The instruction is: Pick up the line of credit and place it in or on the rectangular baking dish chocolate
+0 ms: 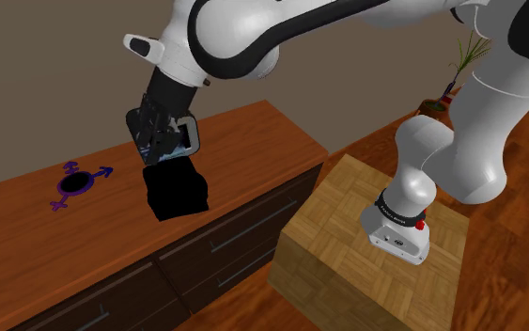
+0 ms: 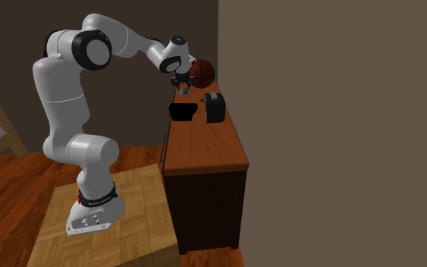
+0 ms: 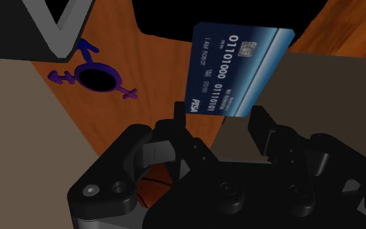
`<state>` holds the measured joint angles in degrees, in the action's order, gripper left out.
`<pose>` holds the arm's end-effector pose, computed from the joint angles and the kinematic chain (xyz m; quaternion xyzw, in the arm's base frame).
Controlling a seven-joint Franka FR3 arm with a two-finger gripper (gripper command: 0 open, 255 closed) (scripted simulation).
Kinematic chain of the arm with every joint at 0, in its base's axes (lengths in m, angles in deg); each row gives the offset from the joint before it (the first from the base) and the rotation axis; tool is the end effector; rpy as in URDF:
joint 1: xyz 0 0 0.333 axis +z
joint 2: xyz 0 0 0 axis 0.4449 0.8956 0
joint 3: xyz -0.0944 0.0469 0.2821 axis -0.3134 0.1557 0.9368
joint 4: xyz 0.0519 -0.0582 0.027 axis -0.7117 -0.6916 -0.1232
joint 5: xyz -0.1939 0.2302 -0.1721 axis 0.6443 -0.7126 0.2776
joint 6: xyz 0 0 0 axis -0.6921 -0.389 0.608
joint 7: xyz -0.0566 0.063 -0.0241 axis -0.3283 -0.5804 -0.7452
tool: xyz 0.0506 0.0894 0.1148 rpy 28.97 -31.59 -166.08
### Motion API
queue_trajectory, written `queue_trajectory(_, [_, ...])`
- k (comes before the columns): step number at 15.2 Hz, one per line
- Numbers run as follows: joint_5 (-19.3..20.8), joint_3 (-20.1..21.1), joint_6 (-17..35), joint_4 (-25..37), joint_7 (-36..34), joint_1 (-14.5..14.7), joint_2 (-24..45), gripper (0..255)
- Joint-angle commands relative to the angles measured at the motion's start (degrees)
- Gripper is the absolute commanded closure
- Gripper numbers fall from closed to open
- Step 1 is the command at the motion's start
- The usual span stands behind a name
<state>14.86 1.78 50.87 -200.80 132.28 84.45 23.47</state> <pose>0.4383 0.3806 0.4509 -0.7592 -0.5839 -0.2291 0.1739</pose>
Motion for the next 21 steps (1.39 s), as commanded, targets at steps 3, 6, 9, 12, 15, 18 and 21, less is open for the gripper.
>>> queue_trajectory(3, [-2.1, 0.26, 2.16, -1.36, 2.08, -0.01, 1.2, 255])
queue_trajectory(6, [-3.92, 0.51, 3.79, -2.4, 3.9, -0.07, 2.17, 255])
queue_trajectory(9, [-5.9, 0.82, 5.35, -3.3, 5.85, -0.17, 3.23, 255])
queue_trajectory(12, [-7.76, 1.16, 6.67, -3.98, 7.66, -0.32, 4.25, 255])
queue_trajectory(15, [-7.76, 1.16, 6.67, -3.98, 7.66, -0.32, 4.25, 255])
queue_trajectory(18, [-7.76, 1.16, 6.67, -3.98, 7.66, -0.32, 4.25, 255])
queue_trajectory(21, [-7.75, 1.16, 6.66, -3.98, 7.65, -0.32, 4.24, 0])
